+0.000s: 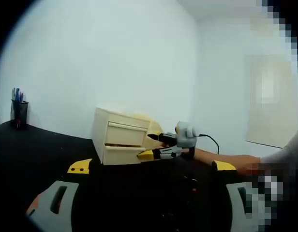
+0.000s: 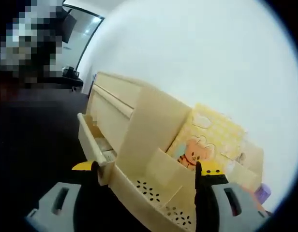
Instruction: Open the drawer, pick up the cosmetic bottles from the table one by one, place them into the drawer, release the gripper, close the drawer, and move the gripper away
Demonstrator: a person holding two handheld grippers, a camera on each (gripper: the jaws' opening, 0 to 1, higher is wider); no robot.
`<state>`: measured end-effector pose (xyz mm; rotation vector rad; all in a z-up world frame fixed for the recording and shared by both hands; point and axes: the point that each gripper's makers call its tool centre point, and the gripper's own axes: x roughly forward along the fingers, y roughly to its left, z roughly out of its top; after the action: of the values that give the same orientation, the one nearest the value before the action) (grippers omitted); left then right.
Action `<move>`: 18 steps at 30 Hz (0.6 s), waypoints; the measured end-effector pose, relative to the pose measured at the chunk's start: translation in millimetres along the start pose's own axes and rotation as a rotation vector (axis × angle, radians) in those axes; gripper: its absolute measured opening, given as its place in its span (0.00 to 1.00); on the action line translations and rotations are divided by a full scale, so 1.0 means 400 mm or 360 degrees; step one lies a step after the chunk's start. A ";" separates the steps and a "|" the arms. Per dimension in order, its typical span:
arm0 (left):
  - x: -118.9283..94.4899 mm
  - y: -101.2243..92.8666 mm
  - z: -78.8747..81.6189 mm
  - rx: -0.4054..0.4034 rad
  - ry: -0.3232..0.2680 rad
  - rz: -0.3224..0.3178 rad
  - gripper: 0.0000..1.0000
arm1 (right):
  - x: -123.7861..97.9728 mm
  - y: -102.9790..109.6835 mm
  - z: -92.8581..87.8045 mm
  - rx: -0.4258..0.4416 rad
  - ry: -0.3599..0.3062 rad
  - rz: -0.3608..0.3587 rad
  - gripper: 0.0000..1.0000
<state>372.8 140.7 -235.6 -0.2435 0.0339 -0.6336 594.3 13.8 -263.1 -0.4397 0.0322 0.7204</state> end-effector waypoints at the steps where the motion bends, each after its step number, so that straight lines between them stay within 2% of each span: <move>1: 0.000 0.001 -0.001 0.0001 0.0002 0.0002 0.94 | 0.001 0.000 -0.001 0.0002 0.0001 -0.0006 0.77; 13: -0.001 0.005 -0.002 0.0017 0.0017 0.0009 0.93 | 0.011 -0.010 -0.002 -0.0002 -0.0002 -0.0093 0.77; 18: -0.001 0.005 -0.003 0.0018 0.0019 0.0008 0.93 | 0.013 -0.006 -0.002 -0.0005 0.0001 -0.0088 0.77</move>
<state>373.6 142.5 -237.1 -0.2289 0.0421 -0.6301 599.7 15.1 -264.0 -0.4419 0.0193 0.6661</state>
